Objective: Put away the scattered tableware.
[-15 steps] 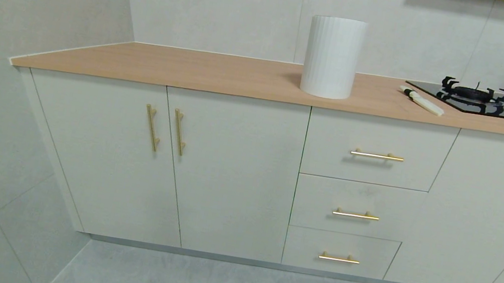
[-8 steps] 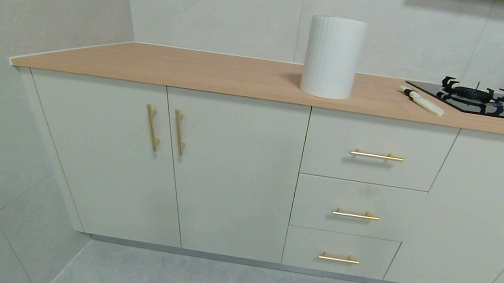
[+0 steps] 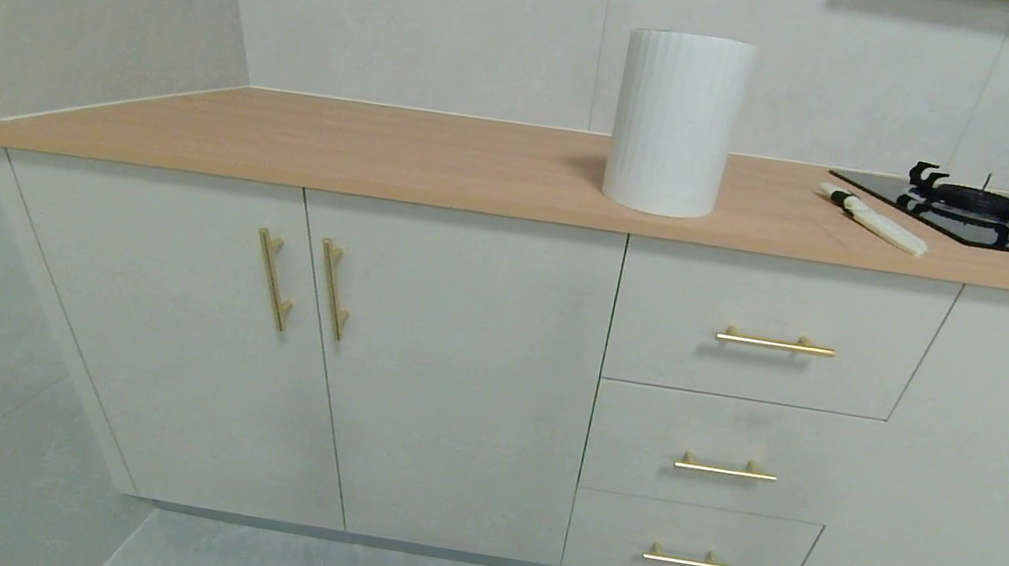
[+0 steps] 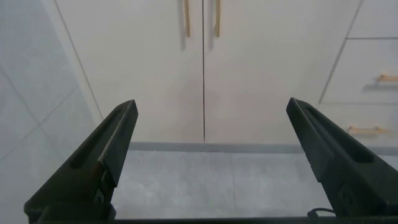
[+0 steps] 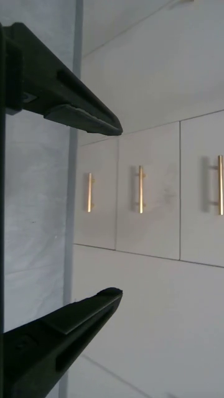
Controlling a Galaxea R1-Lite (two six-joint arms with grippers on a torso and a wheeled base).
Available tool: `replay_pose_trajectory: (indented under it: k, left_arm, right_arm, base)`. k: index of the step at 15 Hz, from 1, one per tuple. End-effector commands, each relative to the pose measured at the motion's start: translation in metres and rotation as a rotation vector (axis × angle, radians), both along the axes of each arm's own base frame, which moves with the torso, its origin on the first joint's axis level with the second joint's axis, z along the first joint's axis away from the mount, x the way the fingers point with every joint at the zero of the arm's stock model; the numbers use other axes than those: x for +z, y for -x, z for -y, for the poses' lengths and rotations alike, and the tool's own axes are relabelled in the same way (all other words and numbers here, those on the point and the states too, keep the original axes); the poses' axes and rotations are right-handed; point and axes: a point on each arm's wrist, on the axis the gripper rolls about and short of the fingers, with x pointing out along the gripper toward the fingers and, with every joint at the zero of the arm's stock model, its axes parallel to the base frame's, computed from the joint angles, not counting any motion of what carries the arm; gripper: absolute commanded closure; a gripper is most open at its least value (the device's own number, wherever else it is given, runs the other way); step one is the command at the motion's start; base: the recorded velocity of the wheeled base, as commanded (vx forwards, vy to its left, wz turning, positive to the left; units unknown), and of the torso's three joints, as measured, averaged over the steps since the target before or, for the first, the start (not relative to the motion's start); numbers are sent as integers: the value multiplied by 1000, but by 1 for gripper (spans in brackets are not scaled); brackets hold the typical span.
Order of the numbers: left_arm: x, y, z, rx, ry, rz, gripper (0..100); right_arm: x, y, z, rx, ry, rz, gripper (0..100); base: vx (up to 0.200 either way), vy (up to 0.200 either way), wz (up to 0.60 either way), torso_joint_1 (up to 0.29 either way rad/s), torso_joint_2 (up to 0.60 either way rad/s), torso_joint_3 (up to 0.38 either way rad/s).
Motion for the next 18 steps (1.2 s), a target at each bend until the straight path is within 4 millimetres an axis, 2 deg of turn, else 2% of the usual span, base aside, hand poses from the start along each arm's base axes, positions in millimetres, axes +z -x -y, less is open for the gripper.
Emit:
replay_pose_trajectory:
  k: [1,14,18]
  left_arm:
    - [0,0,0,0,1,0,0]
    - [0,0,0,0,2,0,0]
    - [0,0,0,0,2,0,0]
  right_arm:
    - [0,0,0,0,0,-2,0]
    - [0,0,0,-1,-3,-2,0]
    - [0,0,0,-1,3,-2,0]
  base:
    - [200,0,0,-2,2,7]
    - [200,0,0,3,4,3]
    - [0,0,0,0,0,0]
